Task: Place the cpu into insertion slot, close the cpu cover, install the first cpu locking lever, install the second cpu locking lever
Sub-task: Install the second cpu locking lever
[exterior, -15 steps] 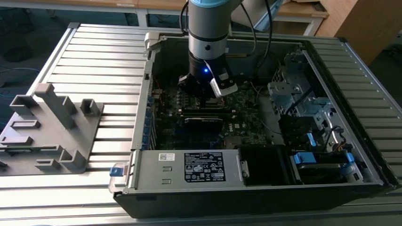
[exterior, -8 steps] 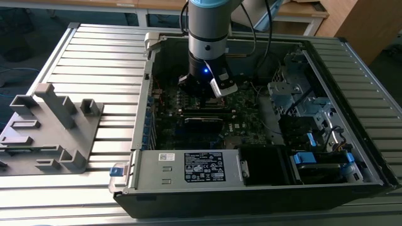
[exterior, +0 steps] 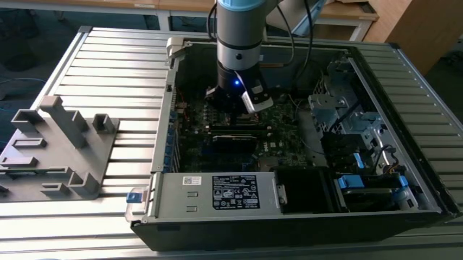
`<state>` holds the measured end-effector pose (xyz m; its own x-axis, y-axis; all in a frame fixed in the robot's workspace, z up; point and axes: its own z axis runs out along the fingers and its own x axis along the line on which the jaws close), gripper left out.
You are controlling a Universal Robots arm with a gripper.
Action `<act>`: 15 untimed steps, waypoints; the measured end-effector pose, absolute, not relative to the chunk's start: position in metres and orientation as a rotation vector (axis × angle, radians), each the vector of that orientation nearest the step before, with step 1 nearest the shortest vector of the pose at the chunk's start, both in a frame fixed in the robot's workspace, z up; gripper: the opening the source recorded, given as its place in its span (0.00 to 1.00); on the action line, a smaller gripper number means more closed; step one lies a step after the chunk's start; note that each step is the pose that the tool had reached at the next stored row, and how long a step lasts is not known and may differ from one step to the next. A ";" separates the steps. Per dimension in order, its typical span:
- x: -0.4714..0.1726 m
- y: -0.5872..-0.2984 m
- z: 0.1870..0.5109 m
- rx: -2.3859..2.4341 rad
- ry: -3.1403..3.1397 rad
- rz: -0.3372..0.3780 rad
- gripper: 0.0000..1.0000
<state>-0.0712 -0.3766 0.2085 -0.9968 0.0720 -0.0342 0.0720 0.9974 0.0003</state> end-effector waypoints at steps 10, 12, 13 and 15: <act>-0.073 -0.377 0.206 0.112 3.105 -0.002 0.11; -0.074 -0.377 0.206 0.112 3.105 -0.001 0.11; -0.074 -0.377 0.206 0.112 3.105 -0.001 0.11; -0.075 -0.377 0.205 0.112 3.105 -0.001 0.11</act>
<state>-0.0750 -0.3766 0.2055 -0.9968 0.0720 -0.0341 0.0720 0.9974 0.0004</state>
